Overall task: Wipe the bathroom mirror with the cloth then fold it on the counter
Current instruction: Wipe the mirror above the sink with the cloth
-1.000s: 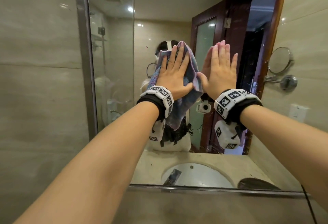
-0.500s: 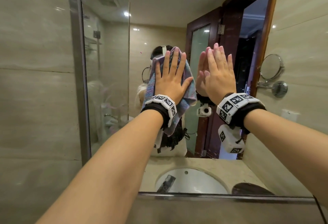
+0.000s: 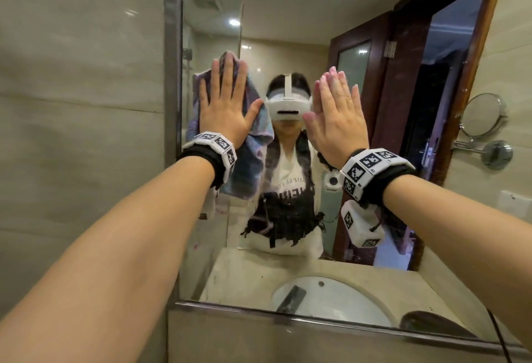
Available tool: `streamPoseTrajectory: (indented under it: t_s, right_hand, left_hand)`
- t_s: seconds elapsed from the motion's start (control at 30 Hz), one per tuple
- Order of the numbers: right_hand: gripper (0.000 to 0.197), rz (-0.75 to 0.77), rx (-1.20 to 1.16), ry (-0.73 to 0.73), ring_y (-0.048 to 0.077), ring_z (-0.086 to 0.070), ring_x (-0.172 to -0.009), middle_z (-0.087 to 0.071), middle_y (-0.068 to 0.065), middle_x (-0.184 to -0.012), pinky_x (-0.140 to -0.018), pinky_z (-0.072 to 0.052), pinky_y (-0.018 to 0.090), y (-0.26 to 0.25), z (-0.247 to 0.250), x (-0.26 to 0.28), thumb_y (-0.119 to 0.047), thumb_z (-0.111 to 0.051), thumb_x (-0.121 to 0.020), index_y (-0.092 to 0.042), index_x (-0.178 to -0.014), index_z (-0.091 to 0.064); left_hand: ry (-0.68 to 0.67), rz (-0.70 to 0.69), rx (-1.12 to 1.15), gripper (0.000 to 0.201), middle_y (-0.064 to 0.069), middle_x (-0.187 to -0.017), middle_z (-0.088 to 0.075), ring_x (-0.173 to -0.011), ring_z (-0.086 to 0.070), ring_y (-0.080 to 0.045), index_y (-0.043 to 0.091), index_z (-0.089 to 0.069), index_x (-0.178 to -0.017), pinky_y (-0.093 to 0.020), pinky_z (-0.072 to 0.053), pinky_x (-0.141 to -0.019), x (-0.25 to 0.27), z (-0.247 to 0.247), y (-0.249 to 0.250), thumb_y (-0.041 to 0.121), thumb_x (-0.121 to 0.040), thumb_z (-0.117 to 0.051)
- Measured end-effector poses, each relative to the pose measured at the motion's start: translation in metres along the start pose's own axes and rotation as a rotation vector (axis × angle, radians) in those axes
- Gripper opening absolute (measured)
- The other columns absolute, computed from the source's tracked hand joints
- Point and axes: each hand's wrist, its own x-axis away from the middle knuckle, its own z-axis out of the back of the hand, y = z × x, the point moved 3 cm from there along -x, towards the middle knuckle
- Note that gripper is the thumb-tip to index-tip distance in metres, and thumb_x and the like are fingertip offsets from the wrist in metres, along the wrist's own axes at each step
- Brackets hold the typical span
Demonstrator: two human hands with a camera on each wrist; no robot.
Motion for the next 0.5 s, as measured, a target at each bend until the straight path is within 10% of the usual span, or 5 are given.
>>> streamPoseTrajectory:
  t_s: [0.3,0.5]
  right_hand:
    - [0.062,-0.029,-0.032,-0.002,0.022,-0.001,-0.145,-0.007,0.012,-0.157,-0.115,0.007,0.033,0.01,0.0,0.004,-0.038,-0.034,-0.099,-0.006,-0.148,-0.014]
    - [0.061,-0.048,0.039,-0.011,0.022,0.0,-0.145,-0.006,0.011,-0.157,-0.115,0.01,0.031,0.039,0.007,0.005,-0.037,-0.032,-0.099,-0.006,-0.148,-0.014]
  left_hand:
    - [0.084,0.174,0.022,0.074,-0.013,-0.158,0.002,-0.145,0.002,-0.033,0.012,0.0,-0.15,-0.053,-0.004,-0.116,-0.009,0.002,0.005,0.057,-0.094,-0.017]
    - [0.077,-0.015,-0.024,0.074,-0.013,-0.157,0.003,-0.145,0.004,-0.033,0.01,0.001,-0.15,-0.051,-0.002,-0.117,-0.033,0.016,0.037,0.056,-0.094,-0.015]
